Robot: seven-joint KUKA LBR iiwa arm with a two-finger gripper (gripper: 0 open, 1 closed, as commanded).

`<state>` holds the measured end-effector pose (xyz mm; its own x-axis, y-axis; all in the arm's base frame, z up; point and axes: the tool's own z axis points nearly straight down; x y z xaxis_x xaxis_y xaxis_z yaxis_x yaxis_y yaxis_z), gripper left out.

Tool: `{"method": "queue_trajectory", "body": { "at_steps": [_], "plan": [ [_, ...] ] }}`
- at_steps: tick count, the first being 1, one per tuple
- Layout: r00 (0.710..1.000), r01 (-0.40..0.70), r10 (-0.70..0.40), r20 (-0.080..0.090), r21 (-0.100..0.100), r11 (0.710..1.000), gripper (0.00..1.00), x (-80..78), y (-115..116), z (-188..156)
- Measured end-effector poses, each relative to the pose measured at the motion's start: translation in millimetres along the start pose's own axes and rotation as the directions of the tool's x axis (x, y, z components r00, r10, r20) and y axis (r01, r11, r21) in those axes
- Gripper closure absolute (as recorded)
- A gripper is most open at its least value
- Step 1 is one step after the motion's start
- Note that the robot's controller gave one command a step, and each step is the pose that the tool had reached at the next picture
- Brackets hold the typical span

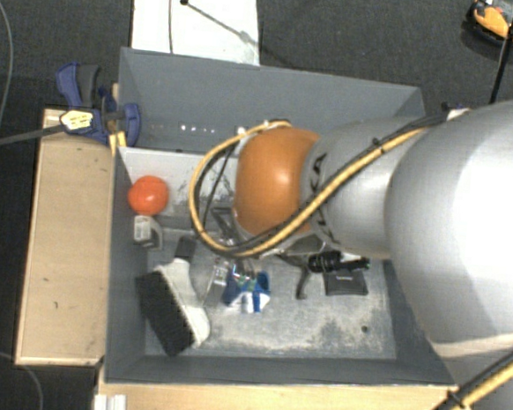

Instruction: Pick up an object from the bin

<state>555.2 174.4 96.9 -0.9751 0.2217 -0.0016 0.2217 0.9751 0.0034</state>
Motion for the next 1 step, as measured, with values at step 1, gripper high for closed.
{"method": "queue_trajectory", "body": {
  "at_steps": [1],
  "plan": [
    [0.996, 0.09, -0.09, -0.002, 0.002, 0.996, 0.0, 3.5, -23.3, -0.3]
  ]
}}
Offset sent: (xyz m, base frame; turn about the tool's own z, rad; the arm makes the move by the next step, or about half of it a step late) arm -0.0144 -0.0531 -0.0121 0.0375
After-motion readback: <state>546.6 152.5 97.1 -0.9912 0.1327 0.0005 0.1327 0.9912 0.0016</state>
